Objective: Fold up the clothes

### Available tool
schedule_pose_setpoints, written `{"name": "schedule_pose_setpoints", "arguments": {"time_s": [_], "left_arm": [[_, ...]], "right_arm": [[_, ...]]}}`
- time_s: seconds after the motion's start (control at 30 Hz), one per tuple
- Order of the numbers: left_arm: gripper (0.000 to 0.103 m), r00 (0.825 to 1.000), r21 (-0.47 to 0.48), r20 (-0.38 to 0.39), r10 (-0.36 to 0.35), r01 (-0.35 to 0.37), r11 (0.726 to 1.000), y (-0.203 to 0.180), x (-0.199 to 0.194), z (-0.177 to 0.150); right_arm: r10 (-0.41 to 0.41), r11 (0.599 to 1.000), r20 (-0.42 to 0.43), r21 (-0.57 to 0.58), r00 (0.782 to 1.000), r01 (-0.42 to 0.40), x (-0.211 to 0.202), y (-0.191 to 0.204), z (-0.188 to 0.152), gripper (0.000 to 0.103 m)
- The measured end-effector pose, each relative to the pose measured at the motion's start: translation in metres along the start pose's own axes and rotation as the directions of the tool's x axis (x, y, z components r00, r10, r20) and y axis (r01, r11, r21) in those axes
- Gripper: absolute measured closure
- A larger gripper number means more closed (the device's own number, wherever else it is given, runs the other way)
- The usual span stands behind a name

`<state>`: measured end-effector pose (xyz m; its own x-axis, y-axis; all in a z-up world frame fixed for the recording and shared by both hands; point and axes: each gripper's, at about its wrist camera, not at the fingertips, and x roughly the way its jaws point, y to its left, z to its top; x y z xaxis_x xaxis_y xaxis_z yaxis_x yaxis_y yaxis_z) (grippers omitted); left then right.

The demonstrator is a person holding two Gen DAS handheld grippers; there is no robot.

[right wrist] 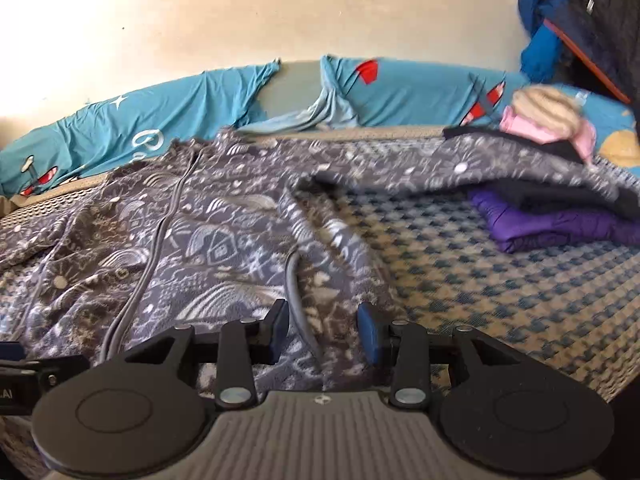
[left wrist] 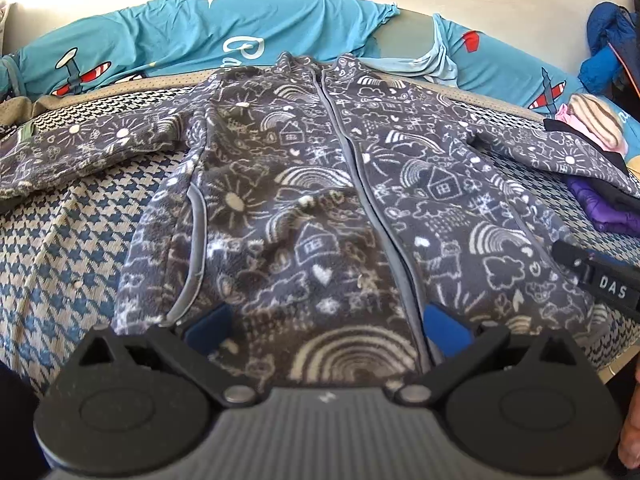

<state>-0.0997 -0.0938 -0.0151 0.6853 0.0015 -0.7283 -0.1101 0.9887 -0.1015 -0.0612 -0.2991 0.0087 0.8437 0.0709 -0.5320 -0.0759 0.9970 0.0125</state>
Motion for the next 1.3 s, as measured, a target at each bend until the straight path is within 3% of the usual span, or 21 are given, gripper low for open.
{"name": "schedule_pose_setpoints", "arguments": {"time_s": [0.1, 0.2, 0.37, 0.5, 1.3], "left_arm": [[0.000, 1.000, 0.006, -0.008, 0.010, -0.010, 1.000, -0.001, 0.001, -0.001], [0.000, 1.000, 0.025, -0.019, 0.025, -0.025, 0.999, -0.004, 0.003, -0.002], [0.000, 0.998, 0.050, -0.032, 0.046, -0.044, 0.998, -0.008, 0.006, -0.004], [0.000, 0.998, 0.063, -0.040, 0.052, -0.050, 0.997, -0.009, 0.008, -0.005], [0.000, 0.996, 0.095, -0.054, 0.065, -0.059, 0.994, -0.012, 0.008, -0.013]], "right_arm": [[-0.030, 0.999, 0.058, -0.026, 0.998, 0.031, -0.007, 0.005, 0.001, 0.066], [0.022, 0.999, 0.065, -0.048, 0.998, -0.019, -0.009, 0.008, 0.001, 0.066], [0.069, 0.996, -0.026, -0.057, 0.997, -0.070, 0.002, 0.013, -0.003, 0.066], [0.028, 0.998, -0.101, -0.061, 0.994, -0.034, 0.013, 0.013, -0.007, 0.065], [-0.008, 0.998, -0.099, -0.059, 0.995, 0.002, 0.009, 0.009, -0.018, 0.054]]}}
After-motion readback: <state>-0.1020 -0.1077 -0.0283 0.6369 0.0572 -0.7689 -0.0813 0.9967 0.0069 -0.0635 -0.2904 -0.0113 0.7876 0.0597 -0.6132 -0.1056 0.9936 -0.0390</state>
